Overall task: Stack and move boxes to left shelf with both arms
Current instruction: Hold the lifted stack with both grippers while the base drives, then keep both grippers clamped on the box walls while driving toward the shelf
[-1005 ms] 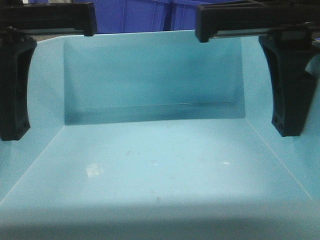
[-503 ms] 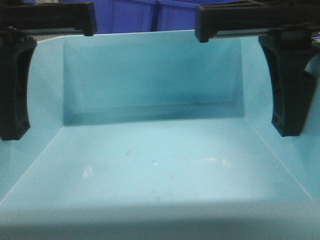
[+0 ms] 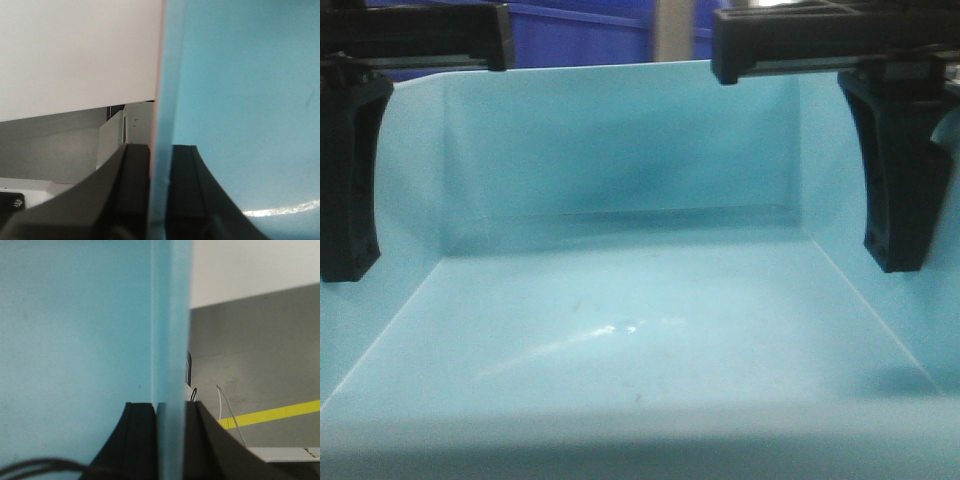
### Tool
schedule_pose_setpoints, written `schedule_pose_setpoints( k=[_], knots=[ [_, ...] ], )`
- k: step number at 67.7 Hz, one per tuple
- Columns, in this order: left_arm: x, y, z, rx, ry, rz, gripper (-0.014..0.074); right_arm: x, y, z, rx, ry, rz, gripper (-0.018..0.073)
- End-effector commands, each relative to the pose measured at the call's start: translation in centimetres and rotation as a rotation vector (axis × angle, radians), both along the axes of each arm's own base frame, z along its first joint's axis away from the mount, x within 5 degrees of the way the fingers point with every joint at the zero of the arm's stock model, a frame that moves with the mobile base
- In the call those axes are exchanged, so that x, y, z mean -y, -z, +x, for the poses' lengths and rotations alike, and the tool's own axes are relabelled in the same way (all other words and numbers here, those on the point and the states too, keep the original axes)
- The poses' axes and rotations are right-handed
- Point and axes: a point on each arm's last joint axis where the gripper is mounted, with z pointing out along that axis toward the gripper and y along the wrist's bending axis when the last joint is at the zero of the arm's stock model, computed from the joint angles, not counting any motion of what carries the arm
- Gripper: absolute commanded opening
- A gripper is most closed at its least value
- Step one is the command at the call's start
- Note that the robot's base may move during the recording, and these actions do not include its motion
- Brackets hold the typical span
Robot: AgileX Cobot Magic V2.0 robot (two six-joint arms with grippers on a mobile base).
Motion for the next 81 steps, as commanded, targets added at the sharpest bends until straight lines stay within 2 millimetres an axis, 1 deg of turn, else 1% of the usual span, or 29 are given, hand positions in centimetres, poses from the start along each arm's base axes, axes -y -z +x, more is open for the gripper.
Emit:
schedule_pose_setpoints(
  k=[1,81],
  knots=[
    [-0.52,-1.76,-1.16,-0.031,-0.006,-0.01,-0.0004,0.57,-1.76,-0.42,0.04,-0.002,0.026,0.0055],
    [-0.5,-1.76,-1.18,-0.034,-0.006,-0.012,-0.0004,0.57,-1.76,-0.42,0.04,-0.002,0.026,0.0055]
  ],
)
